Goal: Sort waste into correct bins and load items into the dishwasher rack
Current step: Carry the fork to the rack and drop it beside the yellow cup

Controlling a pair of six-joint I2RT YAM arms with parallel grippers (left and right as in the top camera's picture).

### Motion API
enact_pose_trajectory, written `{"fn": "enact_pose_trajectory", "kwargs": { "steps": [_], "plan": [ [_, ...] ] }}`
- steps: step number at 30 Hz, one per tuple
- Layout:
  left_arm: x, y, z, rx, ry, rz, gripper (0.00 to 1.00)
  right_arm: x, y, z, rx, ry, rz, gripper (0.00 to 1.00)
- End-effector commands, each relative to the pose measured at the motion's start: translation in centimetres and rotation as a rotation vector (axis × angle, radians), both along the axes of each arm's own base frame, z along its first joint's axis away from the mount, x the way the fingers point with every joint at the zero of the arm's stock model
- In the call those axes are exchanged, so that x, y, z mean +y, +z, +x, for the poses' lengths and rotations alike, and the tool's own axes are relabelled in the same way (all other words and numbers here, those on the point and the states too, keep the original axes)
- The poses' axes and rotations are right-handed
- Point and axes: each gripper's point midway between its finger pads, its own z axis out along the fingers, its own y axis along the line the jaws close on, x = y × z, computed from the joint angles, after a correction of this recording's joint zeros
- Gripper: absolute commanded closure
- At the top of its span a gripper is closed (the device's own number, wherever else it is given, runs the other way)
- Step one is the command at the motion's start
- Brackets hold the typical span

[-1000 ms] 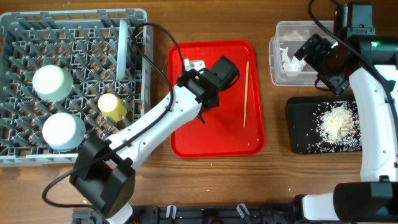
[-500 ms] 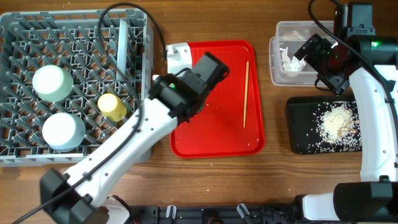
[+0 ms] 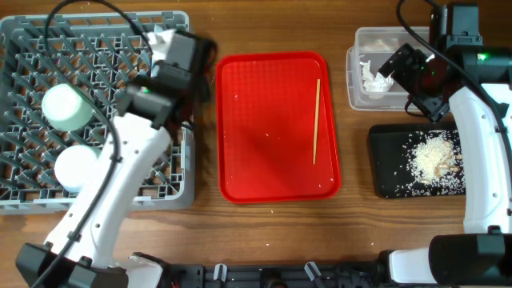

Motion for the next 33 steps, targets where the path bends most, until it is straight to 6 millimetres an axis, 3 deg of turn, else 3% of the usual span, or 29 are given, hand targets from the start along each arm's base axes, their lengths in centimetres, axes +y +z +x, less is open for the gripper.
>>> {"fn": "enact_pose_trajectory", "kwargs": {
  "steps": [1, 14, 19, 22, 24, 25, 27, 29, 33],
  "plan": [
    [1.4, -1.0, 0.7, 0.052, -0.041, -0.091, 0.96, -0.4, 1.5, 0.0, -0.043, -0.024, -0.014, 0.00],
    [2.2, -6.8, 2.1, 0.219, -0.054, -0.128, 0.96, -0.4, 1.5, 0.0, -0.043, -0.024, -0.014, 0.00],
    [2.5, -5.8, 2.4, 0.185, -0.050, -0.135, 0.96, -0.4, 1.5, 0.0, -0.043, -0.024, -0.014, 0.00],
    [1.8, -3.6, 1.2, 0.148, -0.076, -0.151, 0.92, -0.4, 1.5, 0.0, -0.043, -0.024, -0.014, 0.00],
    [0.2, -1.7, -0.1, 0.121, -0.132, -0.201, 0.78, -0.4, 1.5, 0.0, -0.043, -0.024, -0.014, 0.00],
    [-1.0, -0.8, -0.8, 0.108, -0.176, -0.244, 0.65, -0.4, 1.5, 0.0, -0.043, -0.024, -0.014, 0.00],
    [-5.7, 1.4, -2.6, 0.090, -0.341, -0.402, 0.20, -0.4, 1.5, 0.0, -0.043, -0.024, -0.014, 0.00],
    [-9.8, 2.5, -3.8, 0.090, -0.468, -0.499, 0.18, -0.4, 1.5, 0.0, -0.043, -0.024, -0.014, 0.00],
    [-16.0, 1.3, -3.8, 0.115, -0.505, -0.566, 0.20, -0.4, 1.5, 0.0, -0.043, -0.024, -0.014, 0.00]
  ]
}}
